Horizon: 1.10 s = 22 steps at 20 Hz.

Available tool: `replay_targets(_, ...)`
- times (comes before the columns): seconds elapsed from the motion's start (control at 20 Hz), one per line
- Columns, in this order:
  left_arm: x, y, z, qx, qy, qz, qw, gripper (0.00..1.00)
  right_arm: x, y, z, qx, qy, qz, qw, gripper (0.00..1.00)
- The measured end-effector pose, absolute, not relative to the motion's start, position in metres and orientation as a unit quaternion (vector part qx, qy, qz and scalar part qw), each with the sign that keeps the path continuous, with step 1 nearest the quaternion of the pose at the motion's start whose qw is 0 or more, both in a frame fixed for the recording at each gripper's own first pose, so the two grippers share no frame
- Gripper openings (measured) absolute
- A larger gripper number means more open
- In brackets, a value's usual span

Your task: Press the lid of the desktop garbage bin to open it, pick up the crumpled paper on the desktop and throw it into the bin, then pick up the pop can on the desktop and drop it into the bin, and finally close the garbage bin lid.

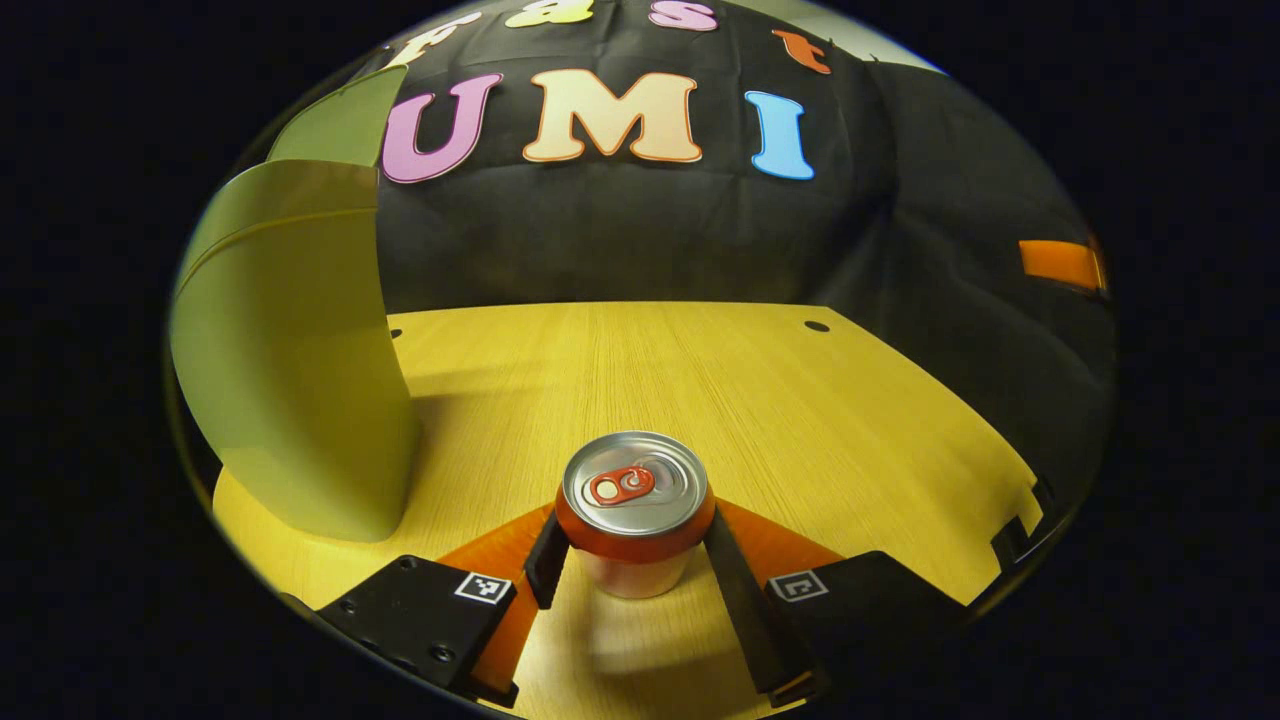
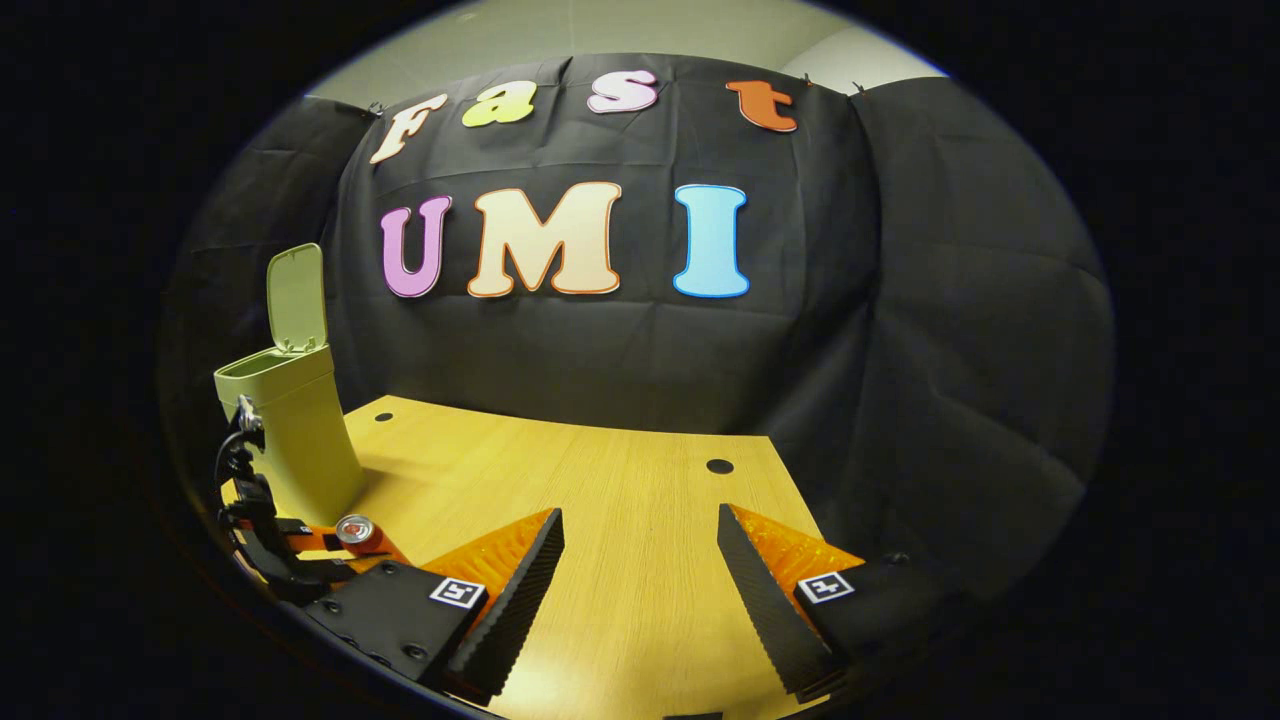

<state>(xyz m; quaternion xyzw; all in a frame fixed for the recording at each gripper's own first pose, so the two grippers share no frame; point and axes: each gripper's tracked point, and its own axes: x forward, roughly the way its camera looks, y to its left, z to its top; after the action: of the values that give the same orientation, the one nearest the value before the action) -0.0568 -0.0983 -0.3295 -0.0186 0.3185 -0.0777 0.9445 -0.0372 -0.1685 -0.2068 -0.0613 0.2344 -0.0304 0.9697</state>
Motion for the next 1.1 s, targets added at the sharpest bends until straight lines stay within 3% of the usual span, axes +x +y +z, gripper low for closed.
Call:
replay_targets(0.5, 0.023, -0.074, -0.203, -0.015, 0.196, -0.084, 0.977, 0.78, -0.026, -0.141, -0.209, -0.049, 0.221, -0.018, 0.974, 0.97)
replay_targets(1.1, 0.08, 0.025, -0.051, 0.004, 0.051, 0.005, 0.999, 0.77, -0.009, -0.125, -0.208, -0.016, 0.205, -0.015, 0.978, 0.97)
